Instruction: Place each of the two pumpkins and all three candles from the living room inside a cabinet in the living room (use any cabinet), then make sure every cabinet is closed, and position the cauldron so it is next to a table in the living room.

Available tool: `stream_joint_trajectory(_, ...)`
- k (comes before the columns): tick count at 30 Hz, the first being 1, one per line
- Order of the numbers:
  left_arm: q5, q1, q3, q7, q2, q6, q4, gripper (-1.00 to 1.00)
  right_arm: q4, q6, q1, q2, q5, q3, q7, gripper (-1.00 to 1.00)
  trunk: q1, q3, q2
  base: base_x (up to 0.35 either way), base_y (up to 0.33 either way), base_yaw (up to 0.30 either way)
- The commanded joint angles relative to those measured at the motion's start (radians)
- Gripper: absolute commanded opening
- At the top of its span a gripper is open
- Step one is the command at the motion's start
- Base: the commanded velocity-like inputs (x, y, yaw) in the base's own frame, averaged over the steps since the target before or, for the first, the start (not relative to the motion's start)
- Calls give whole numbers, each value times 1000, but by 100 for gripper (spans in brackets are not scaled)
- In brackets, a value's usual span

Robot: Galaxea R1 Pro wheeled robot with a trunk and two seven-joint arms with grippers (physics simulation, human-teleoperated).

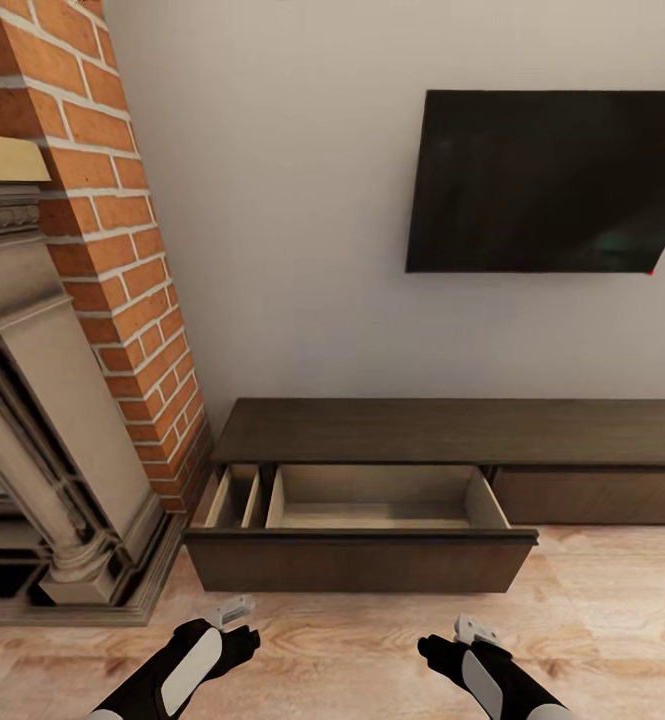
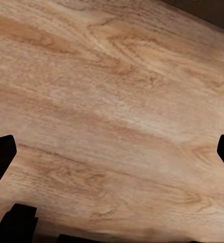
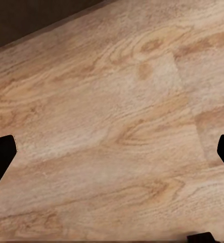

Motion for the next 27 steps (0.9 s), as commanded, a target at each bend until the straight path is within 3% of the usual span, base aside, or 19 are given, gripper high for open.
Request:
stream_joint_trajectory(1, 11, -1, -7, 10, 2, 0, -2, 100, -2, 6, 0, 3, -4, -4, -6, 100, -4, 2, 7, 0, 0, 0)
stream_joint_trajectory(27, 12, -1, -7, 10, 8, 2, 1, 100, -2, -1, 0, 14, -4, -4, -2, 100, -104, 84, 189, -1, 0, 0)
